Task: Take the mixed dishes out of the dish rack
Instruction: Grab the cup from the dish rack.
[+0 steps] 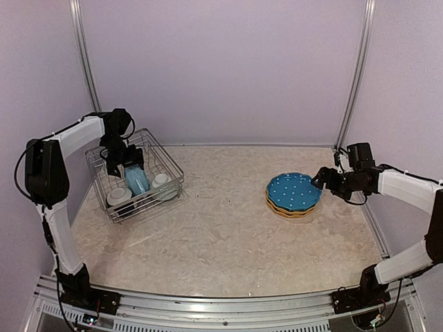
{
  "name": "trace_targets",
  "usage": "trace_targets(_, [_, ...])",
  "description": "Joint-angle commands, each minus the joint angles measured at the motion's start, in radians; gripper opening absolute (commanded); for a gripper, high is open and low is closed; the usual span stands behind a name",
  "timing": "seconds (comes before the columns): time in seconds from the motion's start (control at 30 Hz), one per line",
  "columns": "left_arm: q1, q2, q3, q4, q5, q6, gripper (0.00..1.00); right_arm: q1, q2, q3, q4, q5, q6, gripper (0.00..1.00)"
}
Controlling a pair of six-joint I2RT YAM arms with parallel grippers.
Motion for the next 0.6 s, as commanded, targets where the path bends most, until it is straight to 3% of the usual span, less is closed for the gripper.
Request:
trace_targets(0.0, [0.010,0.048,0.033,-0.009,0.013,0.009,0.91,0.023,-0.027,0.028,-0.028,0.016,-0.008,0.92])
trace_targets(0.13, [0.010,0.075,0.042,-0.016,0.013,0.012,0.86,0.037,-0.030,0.037,-0.041,0.041,-0.014,0.99])
trace_targets(0.27, [0.010,0.069,0.040,-0.015,0.017,0.015,0.77,0.047,-0.035,0.046,-0.057,0.061,-0.019,1.00])
trace_targets(0.57, [0.008,0.007,0.026,-0.002,0.041,0.016,0.45,0.062,-0.046,0.067,-0.076,0.078,-0.014,1.00])
